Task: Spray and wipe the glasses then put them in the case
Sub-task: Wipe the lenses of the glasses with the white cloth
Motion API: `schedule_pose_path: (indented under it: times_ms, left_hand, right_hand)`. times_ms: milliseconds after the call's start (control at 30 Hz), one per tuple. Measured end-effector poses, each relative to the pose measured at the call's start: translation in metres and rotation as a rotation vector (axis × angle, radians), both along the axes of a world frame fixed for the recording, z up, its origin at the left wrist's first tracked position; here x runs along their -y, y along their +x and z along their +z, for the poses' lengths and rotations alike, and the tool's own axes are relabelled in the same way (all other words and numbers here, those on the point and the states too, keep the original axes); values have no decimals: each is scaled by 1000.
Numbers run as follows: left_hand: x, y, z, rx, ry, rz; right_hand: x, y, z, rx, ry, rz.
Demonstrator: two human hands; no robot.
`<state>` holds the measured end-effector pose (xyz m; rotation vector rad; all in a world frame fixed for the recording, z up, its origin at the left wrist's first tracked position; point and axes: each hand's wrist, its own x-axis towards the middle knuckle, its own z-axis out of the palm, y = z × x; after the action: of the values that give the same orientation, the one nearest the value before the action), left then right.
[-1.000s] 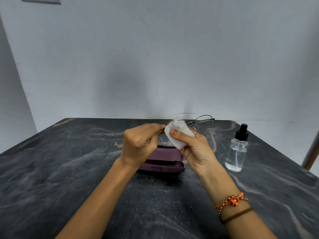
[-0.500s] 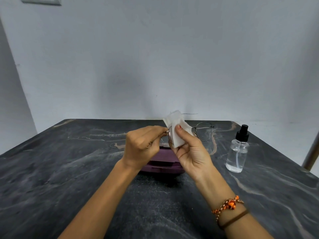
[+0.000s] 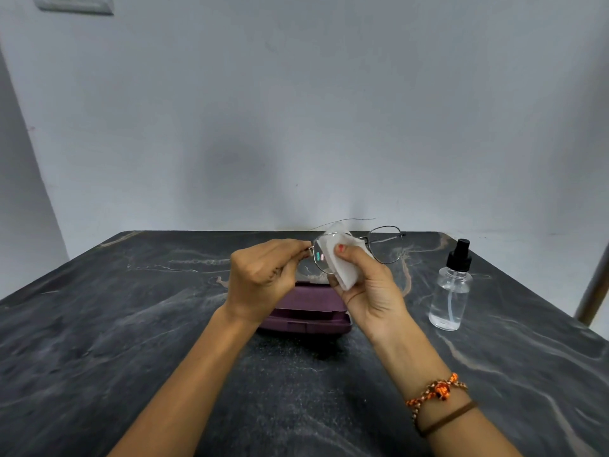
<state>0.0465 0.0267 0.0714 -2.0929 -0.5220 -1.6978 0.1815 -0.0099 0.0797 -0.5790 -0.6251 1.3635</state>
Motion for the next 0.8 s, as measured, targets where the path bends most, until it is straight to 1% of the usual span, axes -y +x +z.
schedule_pose_path:
  times_ms: [67,133,300,500,667,800]
  left_hand:
    - [0,0,0,-10,6,-6]
    - [1,2,0,-31,13,-9]
    - [2,6,-4,-53,21,-6]
    - [-2,0,-3,-20,7,28]
    - [-3,-4,-1,37,-3,41]
    - [0,0,-1,-3,25,20]
  right_hand:
    - [0,-1,0,-91,-9,-3]
    - [0,-3,0,-122,-5,-12]
    - [-1,-7,-4,-79,-17,17]
    - [0,-4,-1,50,29,70]
    - [-1,1,3,15,34,71]
    - [1,0,2,-48,6,47]
